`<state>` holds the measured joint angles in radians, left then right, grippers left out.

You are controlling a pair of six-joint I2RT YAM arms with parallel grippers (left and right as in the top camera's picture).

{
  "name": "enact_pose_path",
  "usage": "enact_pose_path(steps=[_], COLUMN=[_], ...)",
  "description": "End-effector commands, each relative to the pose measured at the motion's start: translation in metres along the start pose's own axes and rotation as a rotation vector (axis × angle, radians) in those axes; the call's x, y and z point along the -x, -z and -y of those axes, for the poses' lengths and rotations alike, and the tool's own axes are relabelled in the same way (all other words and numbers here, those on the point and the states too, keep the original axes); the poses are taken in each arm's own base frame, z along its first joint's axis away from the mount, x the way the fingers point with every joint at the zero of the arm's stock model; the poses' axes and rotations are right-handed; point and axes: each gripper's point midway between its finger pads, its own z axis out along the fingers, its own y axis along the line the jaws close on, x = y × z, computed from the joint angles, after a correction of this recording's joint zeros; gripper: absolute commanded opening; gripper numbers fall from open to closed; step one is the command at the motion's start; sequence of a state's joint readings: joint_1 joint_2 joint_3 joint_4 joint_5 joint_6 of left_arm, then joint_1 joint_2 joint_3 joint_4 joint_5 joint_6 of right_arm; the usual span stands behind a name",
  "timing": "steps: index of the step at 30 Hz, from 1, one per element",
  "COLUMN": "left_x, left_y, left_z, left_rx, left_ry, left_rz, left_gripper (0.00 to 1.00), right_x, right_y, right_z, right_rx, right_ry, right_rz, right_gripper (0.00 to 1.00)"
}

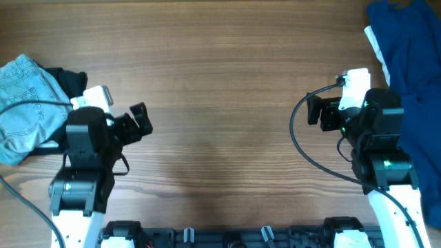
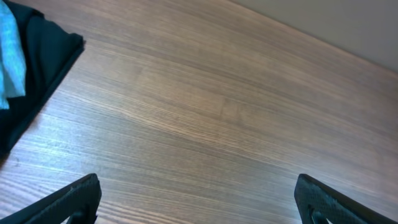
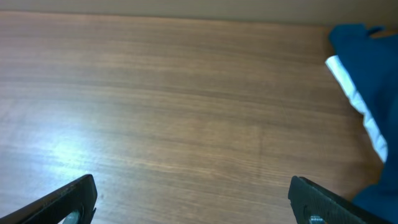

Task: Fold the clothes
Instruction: 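Reach the right gripper into the teal shirt pile and grasp it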

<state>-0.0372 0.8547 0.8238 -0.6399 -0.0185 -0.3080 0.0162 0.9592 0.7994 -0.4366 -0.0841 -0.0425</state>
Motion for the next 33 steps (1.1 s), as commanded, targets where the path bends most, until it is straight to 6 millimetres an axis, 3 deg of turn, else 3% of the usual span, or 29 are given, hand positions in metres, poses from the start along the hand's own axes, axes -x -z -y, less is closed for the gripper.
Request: enact_pose_path(steps=[1, 4, 9, 12, 20, 27, 29, 30, 33], left_x=[0.000, -0.001, -0.001, -0.001, -0.001, -0.001, -0.001, -0.001, -0.001], left_y=[-0.002, -0.004, -0.004, -0.004, -0.004, -0.004, -0.004, -0.004, -0.004], left_z=[0.016, 0.016, 0.016, 0.016, 0.016, 0.016, 0.016, 0.016, 0.016], left_rx=[-0.073, -0.071, -0.072, -0.072, -0.072, -0.072, -0.072, -0.072, -0.072], left_ry=[-0.011, -0.011, -0.011, -0.011, -0.011, -0.011, -0.011, -0.011, -0.011], left_rz=[-0.039, -0.046, -0.046, -0.046, -0.047, -0.047, -0.047, -0.047, -0.047], left_gripper=[1.00, 1.00, 1.00, 1.00, 1.00, 1.00, 1.00, 1.00, 1.00], right_x=[-0.008, -0.038, -0.084, -0.112, -0.150, -0.180, -0.186, -0.187, -0.188], right_y=[-0.005, -0.015, -0.040, -0.052, -0.082, -0.082, -0.079, -0.078, -0.077], right_z=[0.056, 0.090, 0.128, 0.151, 0.175, 0.198, 0.204, 0.206, 0.209], right_rx=[-0.301, -0.450, -0.550, -0.632, -0.673, -0.751, -0.774, -0.779, -0.783], right_ry=[-0.119, -0.214, -0.288, -0.340, -0.396, -0.492, -0.527, -0.543, -0.569], right_rz=[-0.048, -0.155, -0.316, -0.393, -0.462, -0.507, -0.513, -0.510, -0.502], right_gripper=[1.00, 0.99, 0.89, 0.88, 0.84, 0.80, 0.72, 0.62, 0.11])
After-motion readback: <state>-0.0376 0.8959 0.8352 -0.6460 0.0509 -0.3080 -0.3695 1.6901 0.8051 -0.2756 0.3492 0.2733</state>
